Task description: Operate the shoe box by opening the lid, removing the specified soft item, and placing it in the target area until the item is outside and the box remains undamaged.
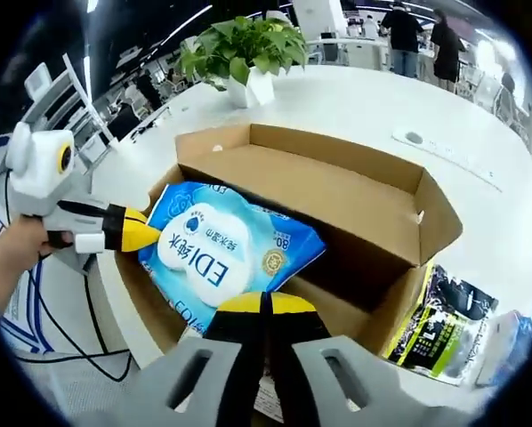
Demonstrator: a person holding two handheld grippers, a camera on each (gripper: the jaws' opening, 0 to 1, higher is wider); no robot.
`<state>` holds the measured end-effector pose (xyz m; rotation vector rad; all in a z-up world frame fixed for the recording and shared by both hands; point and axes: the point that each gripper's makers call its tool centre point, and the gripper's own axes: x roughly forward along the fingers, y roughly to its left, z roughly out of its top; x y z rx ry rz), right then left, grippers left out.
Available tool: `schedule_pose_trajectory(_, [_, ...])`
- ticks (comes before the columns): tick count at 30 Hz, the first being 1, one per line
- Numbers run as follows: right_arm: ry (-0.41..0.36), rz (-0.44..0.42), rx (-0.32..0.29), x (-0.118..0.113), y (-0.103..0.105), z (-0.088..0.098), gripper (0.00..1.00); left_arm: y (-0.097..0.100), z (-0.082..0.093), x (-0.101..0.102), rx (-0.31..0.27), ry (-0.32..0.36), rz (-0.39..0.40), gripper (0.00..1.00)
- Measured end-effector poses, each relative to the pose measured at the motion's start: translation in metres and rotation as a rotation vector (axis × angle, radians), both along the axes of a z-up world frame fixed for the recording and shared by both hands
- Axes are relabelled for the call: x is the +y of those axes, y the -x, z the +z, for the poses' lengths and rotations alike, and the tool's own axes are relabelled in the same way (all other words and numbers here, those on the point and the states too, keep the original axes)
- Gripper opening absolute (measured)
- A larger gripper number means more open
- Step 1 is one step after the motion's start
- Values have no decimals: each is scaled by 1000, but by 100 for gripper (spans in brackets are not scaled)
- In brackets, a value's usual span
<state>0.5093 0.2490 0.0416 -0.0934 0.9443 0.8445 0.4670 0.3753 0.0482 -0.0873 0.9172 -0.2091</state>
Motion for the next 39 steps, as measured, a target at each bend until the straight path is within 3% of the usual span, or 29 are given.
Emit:
schedule_pose_trajectory(11, [-49,-28,-3,-10,2,23,0,1,21,-10,-29,25,-12,0])
schedule_pose_trajectory(21, [-76,-78,-5,-35,0,45,0,-2,44,-36,-55,42,-49,0])
schedule_pose_trajectory(39, [-60,-141,-16,-92,-8,61,0,-18,53,-87,-64,71,-139,0])
